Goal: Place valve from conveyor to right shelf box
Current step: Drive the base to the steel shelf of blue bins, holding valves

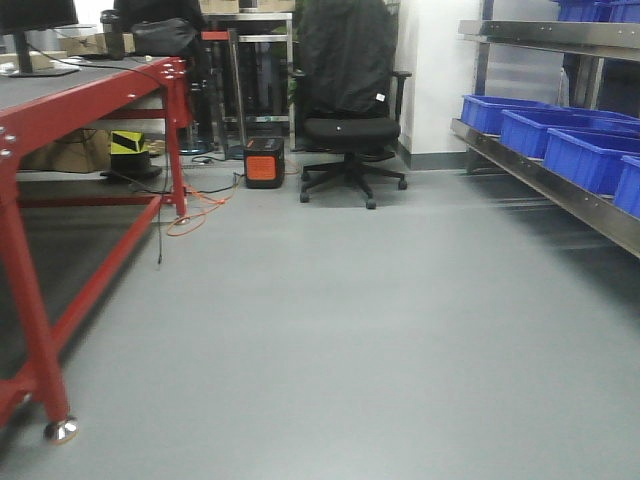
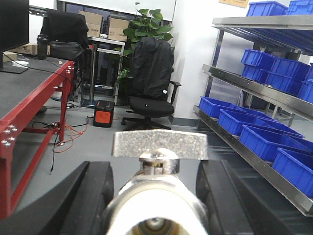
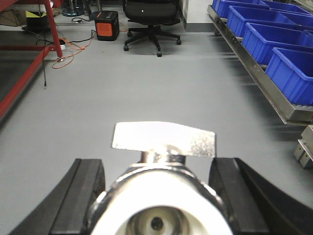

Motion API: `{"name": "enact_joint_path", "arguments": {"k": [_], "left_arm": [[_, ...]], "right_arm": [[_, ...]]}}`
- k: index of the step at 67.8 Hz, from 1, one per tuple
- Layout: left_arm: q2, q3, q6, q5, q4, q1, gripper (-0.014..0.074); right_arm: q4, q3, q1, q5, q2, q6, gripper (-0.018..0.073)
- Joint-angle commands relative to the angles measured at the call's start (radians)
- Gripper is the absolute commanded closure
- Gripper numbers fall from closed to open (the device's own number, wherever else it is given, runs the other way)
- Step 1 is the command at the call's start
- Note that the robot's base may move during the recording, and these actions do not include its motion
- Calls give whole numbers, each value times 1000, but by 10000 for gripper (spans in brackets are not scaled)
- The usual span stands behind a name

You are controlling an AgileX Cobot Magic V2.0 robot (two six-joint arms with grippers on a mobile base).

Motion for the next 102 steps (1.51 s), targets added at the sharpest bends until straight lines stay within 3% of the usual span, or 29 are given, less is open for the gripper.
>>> {"name": "enact_joint_path", "arguments": {"k": [1, 102], "left_arm": [[-6, -7, 0, -44, -13, 2, 707], [-6, -7, 0, -44, -13, 2, 707]], "right_arm": [[-2, -11, 0, -82, -9, -6, 721], [-2, -11, 0, -82, -9, -6, 721]]}}
